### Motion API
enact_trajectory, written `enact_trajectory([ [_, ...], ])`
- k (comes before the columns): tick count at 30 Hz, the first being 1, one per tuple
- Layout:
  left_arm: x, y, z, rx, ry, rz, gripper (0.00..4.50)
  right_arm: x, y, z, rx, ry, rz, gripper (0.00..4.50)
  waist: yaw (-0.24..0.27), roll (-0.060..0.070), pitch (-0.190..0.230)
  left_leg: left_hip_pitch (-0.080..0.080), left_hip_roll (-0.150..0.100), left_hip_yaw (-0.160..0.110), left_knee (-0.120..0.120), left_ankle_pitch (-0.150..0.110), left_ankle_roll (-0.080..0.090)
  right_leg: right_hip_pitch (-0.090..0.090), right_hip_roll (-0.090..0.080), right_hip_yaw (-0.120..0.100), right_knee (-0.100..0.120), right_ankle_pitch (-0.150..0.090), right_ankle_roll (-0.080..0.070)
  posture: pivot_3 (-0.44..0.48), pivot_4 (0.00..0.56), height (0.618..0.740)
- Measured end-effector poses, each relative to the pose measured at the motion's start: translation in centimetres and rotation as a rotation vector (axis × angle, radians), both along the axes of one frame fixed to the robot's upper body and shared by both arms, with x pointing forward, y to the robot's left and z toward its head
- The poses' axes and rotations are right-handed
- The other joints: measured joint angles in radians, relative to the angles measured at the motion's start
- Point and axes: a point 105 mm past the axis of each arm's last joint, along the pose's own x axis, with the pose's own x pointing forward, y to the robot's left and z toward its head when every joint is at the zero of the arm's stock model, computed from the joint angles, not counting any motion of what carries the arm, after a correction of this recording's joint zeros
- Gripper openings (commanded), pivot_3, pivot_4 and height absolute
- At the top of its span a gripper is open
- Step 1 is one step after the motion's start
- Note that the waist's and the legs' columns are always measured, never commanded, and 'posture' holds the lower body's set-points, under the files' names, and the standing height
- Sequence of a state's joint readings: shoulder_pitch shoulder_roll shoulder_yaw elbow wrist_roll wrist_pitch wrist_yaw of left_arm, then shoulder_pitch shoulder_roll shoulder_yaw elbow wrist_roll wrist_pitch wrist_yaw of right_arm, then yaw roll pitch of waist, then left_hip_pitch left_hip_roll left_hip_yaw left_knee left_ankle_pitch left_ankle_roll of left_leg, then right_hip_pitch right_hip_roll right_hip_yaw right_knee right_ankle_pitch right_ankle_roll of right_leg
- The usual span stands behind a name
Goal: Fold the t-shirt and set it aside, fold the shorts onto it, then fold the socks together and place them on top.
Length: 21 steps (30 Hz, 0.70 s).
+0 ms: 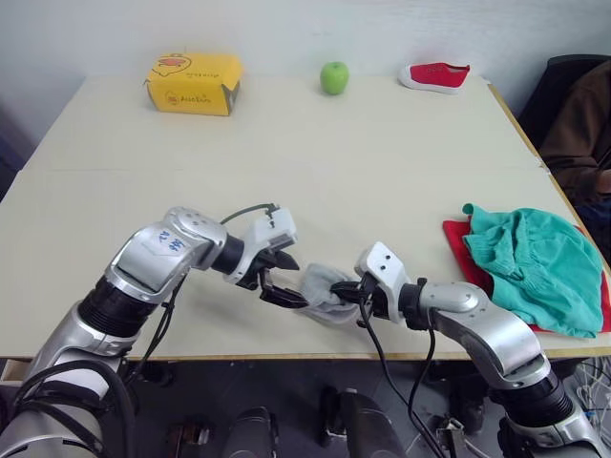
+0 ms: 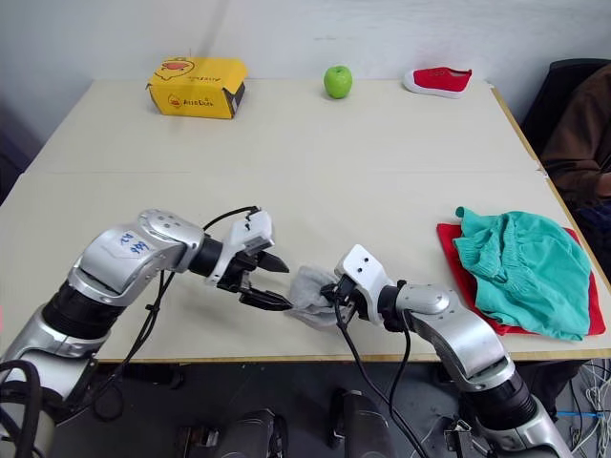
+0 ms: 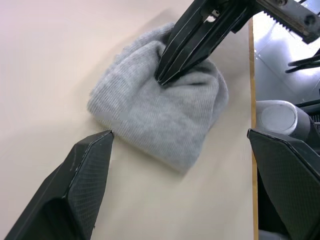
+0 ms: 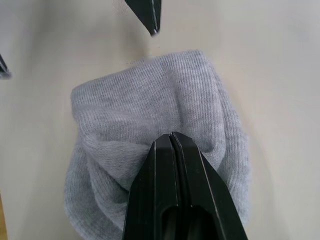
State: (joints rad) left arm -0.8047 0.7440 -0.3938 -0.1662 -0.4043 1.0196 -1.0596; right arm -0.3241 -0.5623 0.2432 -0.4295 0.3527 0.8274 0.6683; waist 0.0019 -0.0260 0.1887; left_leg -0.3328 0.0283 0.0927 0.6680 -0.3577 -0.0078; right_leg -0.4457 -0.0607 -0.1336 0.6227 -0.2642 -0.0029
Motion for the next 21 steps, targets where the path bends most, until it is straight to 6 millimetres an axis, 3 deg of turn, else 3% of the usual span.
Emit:
enact_trajectory([
  [7, 2.4, 1.2, 0.1, -0.051, -0.089, 0.01, 4.48, 0.0, -0.3, 0.0, -0.002, 0.001, -0.005, 0.0, 0.012, 0.0, 0.0, 0.0, 0.0, 0.0, 0.0, 0.0, 0.0, 0.0, 0.0, 0.0, 0.0, 0.0, 0.0, 0.0, 0.15, 0.74],
  [13, 1.2, -0.5, 1.0, -0.175, -0.07, -0.148, 4.48, -0.1, -0.4, 0.0, -0.008, 0.0, -0.005, 0.0, 0.019, 0.0, 0.0, 0.0, 0.0, 0.0, 0.001, -0.001, 0.001, 0.0, 0.0, -0.001, 0.0, 0.0, 0.0, 0.0, 0.15, 0.74],
  [19, 1.0, -2.5, 0.4, -0.197, -0.083, -0.224, 4.48, -0.3, -0.7, -0.1, -0.018, -0.004, -0.013, 0.0, 0.022, 0.0, 0.0, -0.001, 0.0, 0.0, 0.003, -0.001, 0.002, 0.0, 0.0, -0.001, 0.001, 0.0, 0.0, 0.0, 0.15, 0.74],
  [21, 1.0, -2.7, -0.2, -0.174, -0.084, -0.241, 4.09, -0.5, -0.7, -0.1, -0.02, -0.006, -0.012, 0.0, 0.022, 0.0, 0.0, -0.001, 0.0, 0.0, 0.003, -0.001, 0.002, 0.0, 0.0, -0.001, 0.001, 0.0, 0.0, 0.0, 0.15, 0.74],
])
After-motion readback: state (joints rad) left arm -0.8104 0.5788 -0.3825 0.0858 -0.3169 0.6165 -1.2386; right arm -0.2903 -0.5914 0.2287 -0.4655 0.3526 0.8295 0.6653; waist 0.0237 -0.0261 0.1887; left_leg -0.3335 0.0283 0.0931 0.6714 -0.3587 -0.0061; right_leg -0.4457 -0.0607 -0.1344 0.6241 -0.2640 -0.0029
